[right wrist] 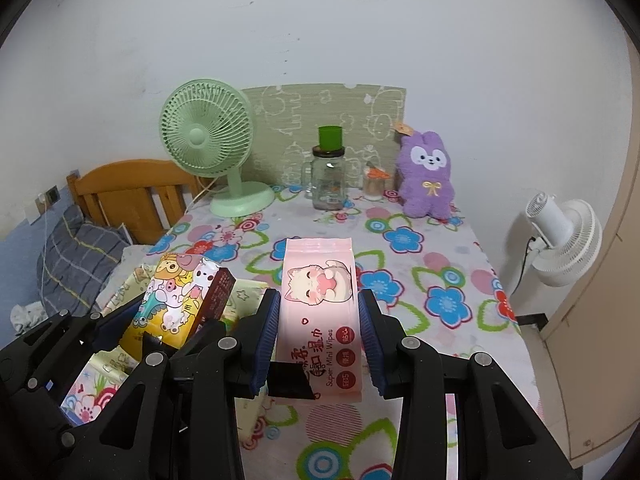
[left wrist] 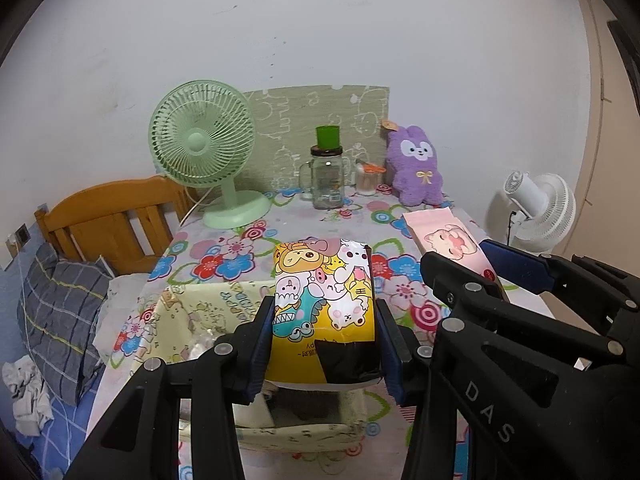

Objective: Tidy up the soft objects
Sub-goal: 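Lift and carry the yellow pack and pink wipes pack over the fabric box, then lower both packs into the fabric box and open both grippers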

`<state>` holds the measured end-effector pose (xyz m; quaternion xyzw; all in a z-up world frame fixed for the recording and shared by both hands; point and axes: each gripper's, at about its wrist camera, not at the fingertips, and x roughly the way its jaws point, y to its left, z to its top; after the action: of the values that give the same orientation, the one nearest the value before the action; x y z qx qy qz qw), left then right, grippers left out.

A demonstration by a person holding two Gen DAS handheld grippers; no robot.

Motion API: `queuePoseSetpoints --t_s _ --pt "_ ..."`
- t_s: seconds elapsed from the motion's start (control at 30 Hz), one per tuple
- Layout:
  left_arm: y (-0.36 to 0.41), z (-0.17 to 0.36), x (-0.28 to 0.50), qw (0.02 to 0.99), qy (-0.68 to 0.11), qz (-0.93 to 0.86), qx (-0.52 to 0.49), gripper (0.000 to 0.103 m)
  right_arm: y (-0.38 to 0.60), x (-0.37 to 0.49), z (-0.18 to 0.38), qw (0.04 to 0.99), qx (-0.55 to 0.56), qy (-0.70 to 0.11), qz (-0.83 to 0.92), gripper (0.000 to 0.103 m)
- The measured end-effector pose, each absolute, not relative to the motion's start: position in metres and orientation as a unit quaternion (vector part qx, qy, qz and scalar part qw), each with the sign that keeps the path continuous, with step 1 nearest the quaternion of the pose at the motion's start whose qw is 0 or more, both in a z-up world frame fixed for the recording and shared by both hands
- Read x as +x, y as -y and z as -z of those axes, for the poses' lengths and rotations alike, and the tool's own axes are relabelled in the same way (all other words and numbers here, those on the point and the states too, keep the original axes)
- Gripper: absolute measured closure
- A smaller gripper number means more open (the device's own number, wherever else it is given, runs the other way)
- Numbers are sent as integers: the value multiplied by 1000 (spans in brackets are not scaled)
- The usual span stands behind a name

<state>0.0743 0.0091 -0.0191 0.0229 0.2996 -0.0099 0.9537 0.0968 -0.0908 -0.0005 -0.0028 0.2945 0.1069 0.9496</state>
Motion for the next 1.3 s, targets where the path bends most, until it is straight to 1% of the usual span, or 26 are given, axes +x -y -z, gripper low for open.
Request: queuePoseSetpoints --t_s 0.87,1.13,1.2,1.23,1.27,1.3 --pt "-76 47 88 945 -323 -51 15 54 14 121 25 927 -4 -324 -190 60" --pt "-90 57 91 941 -332 -61 14 52 -4 126 36 916 -1 -341 -209 60" --pt "-93 59 92 940 -335 -62 14 51 -7 127 38 915 -1 -345 -210 60" --pt "-94 61 93 939 -337 -63 13 49 -8 128 39 914 -1 -347 -210 60" --pt "-95 62 94 938 -340 -65 12 43 -9 128 41 913 -2 -349 -210 60" --pt "-96 63 94 937 -343 -66 11 40 -10 129 42 912 -2 -351 -211 60"
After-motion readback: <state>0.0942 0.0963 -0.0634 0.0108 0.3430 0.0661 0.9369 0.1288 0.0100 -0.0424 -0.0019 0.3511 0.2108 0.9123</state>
